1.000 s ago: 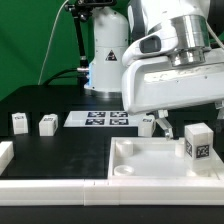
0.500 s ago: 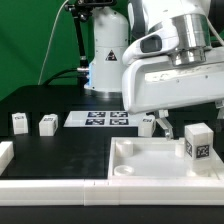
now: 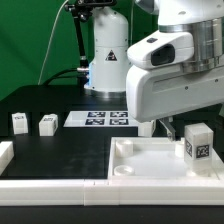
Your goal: Assemble one leg
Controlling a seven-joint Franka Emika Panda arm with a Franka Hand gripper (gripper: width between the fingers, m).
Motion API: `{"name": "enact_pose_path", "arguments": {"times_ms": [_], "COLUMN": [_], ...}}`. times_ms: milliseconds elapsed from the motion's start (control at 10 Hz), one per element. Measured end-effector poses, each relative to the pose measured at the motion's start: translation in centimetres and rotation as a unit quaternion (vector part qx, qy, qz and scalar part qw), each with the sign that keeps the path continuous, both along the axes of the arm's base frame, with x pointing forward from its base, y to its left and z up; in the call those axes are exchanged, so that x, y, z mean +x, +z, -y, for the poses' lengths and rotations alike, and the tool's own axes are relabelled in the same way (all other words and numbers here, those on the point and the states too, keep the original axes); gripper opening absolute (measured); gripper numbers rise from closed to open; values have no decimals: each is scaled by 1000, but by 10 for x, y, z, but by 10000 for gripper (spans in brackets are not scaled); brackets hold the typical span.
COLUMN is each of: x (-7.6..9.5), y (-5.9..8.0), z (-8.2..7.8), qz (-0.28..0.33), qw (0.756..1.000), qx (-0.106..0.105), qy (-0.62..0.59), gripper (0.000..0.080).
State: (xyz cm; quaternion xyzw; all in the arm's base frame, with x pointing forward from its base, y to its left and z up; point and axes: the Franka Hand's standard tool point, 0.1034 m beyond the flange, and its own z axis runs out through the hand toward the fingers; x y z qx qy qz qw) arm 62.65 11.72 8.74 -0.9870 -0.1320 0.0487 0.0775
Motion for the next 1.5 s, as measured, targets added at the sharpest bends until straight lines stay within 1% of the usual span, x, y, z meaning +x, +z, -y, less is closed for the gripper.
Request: {"name": "enact_pose_path", "arguments": {"times_ms": [100, 200, 400, 500, 700, 800, 900, 1000, 1100, 1200, 1500], "x": [7, 9, 17, 22, 20, 20, 20, 20, 20, 20, 20], "y": [1, 2, 10, 16, 11, 9, 9, 9, 9, 9, 9], "z": [3, 6, 8, 6, 0, -1, -1, -1, -1, -1, -1], "qz": [13, 15, 27, 36, 46, 48, 48, 48, 48, 48, 48], "qw": [1000, 1000, 999, 998, 998, 998, 998, 998, 998, 998, 998], "qx": [1, 1, 0, -1, 0, 0, 0, 0, 0, 0, 0], "qy": [-3, -5, -25, -47, -46, -45, -45, -45, -45, -45, -46], "gripper": [649, 649, 649, 649, 649, 613, 613, 420, 420, 291, 291]}}
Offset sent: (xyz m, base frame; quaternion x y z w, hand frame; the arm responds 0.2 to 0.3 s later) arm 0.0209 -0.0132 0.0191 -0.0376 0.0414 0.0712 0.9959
